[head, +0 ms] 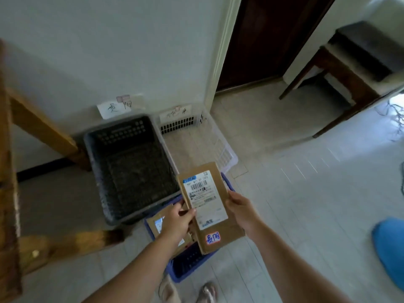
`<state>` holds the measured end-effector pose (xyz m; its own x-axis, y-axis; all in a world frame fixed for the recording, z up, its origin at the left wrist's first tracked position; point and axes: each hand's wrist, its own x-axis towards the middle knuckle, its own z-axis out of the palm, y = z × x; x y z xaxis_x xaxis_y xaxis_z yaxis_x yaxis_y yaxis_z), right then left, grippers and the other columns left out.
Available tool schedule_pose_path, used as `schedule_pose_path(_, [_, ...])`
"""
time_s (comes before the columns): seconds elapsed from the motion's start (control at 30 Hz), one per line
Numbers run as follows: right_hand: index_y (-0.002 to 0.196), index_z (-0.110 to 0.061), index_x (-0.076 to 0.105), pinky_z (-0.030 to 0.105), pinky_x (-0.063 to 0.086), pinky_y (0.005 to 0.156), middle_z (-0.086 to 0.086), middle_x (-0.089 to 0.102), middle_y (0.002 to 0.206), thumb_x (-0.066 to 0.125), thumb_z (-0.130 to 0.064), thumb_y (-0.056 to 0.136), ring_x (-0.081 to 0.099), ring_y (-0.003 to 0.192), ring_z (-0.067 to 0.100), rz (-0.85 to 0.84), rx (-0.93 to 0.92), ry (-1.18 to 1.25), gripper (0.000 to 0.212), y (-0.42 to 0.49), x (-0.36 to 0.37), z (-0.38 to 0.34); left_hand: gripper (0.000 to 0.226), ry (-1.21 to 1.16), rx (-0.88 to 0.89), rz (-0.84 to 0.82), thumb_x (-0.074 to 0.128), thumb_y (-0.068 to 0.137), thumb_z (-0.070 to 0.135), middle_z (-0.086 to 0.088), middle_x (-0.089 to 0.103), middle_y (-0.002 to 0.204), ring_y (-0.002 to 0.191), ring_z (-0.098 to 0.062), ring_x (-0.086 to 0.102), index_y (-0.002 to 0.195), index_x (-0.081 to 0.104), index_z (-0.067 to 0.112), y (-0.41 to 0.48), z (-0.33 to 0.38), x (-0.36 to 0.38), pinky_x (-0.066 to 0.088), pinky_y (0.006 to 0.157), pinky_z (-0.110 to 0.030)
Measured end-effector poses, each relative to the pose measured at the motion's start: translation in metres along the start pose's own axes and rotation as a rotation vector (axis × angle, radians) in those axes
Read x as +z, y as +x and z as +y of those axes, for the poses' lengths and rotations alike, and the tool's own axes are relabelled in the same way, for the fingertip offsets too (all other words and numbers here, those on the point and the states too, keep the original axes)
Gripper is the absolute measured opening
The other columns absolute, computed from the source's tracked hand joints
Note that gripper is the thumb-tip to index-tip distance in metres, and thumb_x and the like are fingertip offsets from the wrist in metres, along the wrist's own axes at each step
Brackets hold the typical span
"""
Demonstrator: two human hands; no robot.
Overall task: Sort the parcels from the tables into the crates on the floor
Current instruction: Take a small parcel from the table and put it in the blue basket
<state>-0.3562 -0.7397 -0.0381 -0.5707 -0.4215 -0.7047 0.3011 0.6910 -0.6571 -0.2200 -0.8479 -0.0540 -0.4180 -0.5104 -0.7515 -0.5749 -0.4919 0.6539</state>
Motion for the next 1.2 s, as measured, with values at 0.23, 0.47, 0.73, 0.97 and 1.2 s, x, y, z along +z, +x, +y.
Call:
schedule_pose_path(0.23, [0.114,-0.025,0.064,0.037,0.053,0.085,0.003,0.068,0.104,0.041,-0.01,0.098,0.064,0.099,0.023,-0.058,0.131,-0.08,0.032,0.11,0.025,0.059,0.036,0.042,-0.177,0.108,0.06,0.091,0.03,-0.003,0.065,0.113,0.1,-0.025,0.063,0.126,0.054,0.023,0.103,-0.072,0.026,0.051,0.091,-0.046])
schedule_pose_path(0.47, [0.121,-0.027,0.062,0.046,0.054,0.088,0.005,0.069,0.107,0.047,-0.013,0.095,0.066,0.101,0.027,-0.17,0.176,-0.227,0.033,0.199,0.04,0.127,0.039,0.196,-0.239,0.257,0.054,0.094,0.032,-0.004,0.065,0.117,0.099,-0.021,0.064,0.131,0.054,0.019,0.174,-0.141,0.058,0.055,0.079,-0.034])
schedule_pose_path(0.73, [0.132,-0.022,0.055,0.006,0.042,0.05,-0.005,0.063,0.101,0.045,-0.011,0.096,0.057,0.078,0.001,-0.212,0.2,-0.315,0.039,0.223,0.06,0.155,0.02,0.408,-0.197,0.384,0.05,0.093,0.014,-0.007,0.068,0.105,0.094,-0.022,0.062,0.109,0.062,0.014,0.196,-0.167,0.061,0.044,0.071,-0.026])
schedule_pose_path(0.97, [0.128,-0.03,0.058,0.012,0.047,0.055,-0.003,0.066,0.104,0.044,-0.011,0.095,0.062,0.083,0.007,-0.237,0.168,-0.383,0.041,0.224,0.064,0.151,0.023,0.356,-0.184,0.391,0.052,0.093,0.013,-0.005,0.068,0.108,0.097,-0.021,0.062,0.114,0.06,0.016,0.193,-0.168,0.06,0.045,0.074,-0.025])
schedule_pose_path(1.2, [0.131,-0.029,0.055,0.013,0.046,0.053,-0.004,0.065,0.099,0.039,-0.013,0.097,0.06,0.078,0.006,-0.216,0.102,-0.43,0.04,0.218,0.071,0.156,0.032,0.228,-0.19,0.336,0.055,0.092,0.013,0.0,0.066,0.115,0.091,-0.012,0.056,0.122,0.058,0.02,0.188,-0.168,0.055,0.042,0.066,-0.022])
